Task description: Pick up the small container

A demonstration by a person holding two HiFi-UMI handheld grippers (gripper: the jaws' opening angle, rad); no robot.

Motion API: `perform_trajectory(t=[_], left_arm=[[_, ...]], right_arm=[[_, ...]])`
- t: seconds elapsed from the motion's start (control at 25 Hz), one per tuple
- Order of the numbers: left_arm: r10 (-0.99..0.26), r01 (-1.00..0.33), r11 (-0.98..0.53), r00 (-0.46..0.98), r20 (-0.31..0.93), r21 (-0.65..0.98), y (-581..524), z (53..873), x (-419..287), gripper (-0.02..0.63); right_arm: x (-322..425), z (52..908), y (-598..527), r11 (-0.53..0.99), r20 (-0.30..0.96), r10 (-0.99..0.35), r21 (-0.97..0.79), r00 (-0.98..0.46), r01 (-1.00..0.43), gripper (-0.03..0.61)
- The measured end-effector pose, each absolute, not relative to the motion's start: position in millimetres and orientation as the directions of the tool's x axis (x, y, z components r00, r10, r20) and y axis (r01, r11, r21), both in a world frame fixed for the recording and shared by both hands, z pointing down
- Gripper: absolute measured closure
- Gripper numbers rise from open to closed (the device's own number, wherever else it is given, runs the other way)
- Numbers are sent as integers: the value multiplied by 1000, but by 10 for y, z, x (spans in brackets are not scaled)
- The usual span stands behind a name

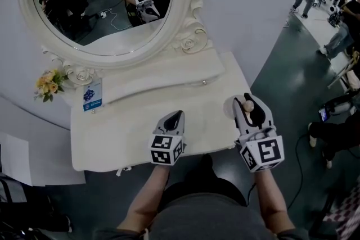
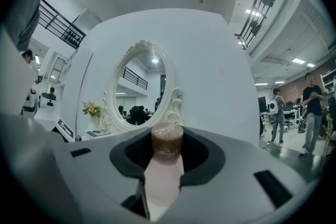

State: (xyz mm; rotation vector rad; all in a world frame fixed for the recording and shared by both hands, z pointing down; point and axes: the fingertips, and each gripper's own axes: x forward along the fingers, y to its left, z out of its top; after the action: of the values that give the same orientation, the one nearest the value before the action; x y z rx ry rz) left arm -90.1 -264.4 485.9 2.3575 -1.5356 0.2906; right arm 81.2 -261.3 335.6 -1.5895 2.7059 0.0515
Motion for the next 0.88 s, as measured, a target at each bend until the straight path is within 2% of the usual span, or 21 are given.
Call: perform_trajectory(t=[0.88], left_arm=[[-856, -912, -383, 410, 316, 145, -2629, 4811, -900, 607]], right_arm=[[905, 3292, -2566, 450, -40, -892, 21, -451, -893, 448]])
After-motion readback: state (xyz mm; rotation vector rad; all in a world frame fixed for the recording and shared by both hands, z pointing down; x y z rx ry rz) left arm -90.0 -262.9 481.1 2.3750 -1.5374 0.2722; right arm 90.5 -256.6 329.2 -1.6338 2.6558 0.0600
